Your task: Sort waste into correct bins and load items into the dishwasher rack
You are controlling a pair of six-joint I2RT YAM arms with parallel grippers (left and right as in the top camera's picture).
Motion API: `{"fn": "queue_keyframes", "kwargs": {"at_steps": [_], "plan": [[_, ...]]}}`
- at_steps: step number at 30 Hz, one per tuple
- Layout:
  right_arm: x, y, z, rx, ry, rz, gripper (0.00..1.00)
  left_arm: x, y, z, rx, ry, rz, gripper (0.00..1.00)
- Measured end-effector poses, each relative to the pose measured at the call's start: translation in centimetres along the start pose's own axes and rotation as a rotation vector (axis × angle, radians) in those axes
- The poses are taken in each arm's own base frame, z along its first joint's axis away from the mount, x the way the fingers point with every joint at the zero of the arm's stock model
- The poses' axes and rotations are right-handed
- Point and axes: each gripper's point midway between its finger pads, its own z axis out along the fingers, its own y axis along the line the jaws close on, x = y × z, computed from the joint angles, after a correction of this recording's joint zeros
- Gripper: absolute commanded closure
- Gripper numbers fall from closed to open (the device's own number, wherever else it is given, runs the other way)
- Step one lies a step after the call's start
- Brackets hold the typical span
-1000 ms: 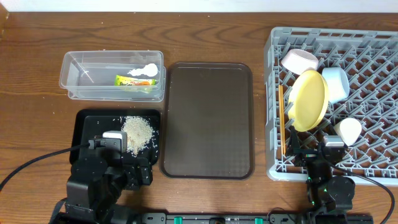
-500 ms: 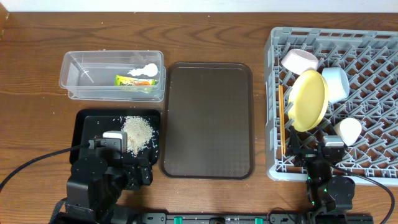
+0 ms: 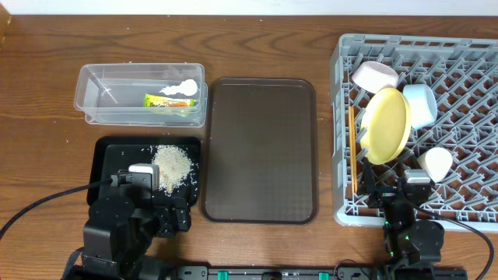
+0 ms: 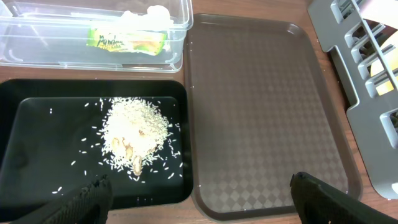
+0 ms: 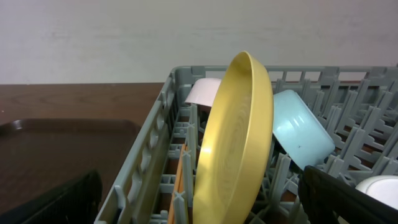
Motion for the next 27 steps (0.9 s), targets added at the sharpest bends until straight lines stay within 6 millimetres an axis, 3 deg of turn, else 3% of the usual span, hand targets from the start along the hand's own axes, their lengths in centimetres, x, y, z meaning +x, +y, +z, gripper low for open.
{"fn": "queue_keyframes", "kwargs": {"at_steps": [8, 18, 27], "plan": [[0.0, 0.0, 0.0, 0.000, 0.000, 0.000, 0.01, -0.4, 0.7, 0.5, -0.035, -0.029, 0.007, 0.06], [0.0, 0.1, 0.0, -0.003, 0.000, 0.000, 0.01, 0.7, 4.2, 5.5, -0.111, -0.290, -0.032, 0.06], [0.0, 0.1, 0.0, -0.003, 0.001, 0.000, 0.01, 0.6, 5.2, 8.0, -0.106, -0.505, -0.022, 0.06]]}}
